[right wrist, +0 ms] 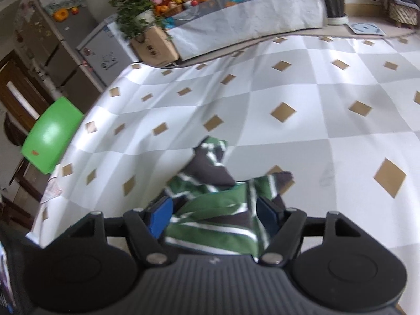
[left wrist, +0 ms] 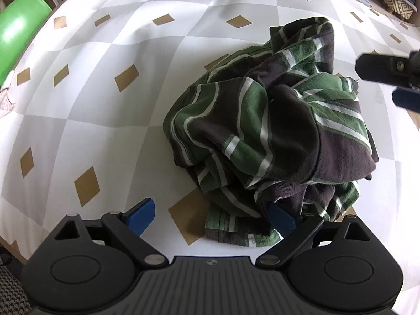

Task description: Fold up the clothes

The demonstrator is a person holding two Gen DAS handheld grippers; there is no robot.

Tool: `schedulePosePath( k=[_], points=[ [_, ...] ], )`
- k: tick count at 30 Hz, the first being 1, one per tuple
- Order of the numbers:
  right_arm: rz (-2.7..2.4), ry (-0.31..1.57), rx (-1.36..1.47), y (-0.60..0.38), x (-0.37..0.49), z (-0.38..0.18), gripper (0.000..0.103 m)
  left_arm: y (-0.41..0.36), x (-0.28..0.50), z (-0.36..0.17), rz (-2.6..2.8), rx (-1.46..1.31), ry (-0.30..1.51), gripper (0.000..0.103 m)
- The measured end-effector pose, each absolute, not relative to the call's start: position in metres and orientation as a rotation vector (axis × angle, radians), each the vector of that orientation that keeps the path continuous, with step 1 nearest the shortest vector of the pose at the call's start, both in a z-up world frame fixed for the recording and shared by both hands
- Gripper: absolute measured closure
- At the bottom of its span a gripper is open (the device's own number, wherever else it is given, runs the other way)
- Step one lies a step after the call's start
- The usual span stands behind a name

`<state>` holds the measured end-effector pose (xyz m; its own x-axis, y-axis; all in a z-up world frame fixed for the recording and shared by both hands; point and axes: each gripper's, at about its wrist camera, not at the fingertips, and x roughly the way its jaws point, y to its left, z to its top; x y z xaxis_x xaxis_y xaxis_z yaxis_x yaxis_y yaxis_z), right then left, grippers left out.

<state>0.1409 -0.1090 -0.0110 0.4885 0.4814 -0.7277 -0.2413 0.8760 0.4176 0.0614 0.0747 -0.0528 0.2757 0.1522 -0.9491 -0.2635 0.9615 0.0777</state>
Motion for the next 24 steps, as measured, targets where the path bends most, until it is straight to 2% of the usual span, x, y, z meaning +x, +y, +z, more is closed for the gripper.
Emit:
schedulePosePath(
  k=[14, 24],
  points=[
    [0.345, 1.012, 0.340, -0.115, 0.162, -0.044, 0.031, 0.078, 0.070, -0.065, 0.282, -0.133, 1.279, 0.009],
    [0.336, 0.998, 0.282, -0.091, 0.167, -0.061, 0.026, 0.081, 0.074, -0.073, 0.272, -0.160, 1.291, 0.007]
  ],
)
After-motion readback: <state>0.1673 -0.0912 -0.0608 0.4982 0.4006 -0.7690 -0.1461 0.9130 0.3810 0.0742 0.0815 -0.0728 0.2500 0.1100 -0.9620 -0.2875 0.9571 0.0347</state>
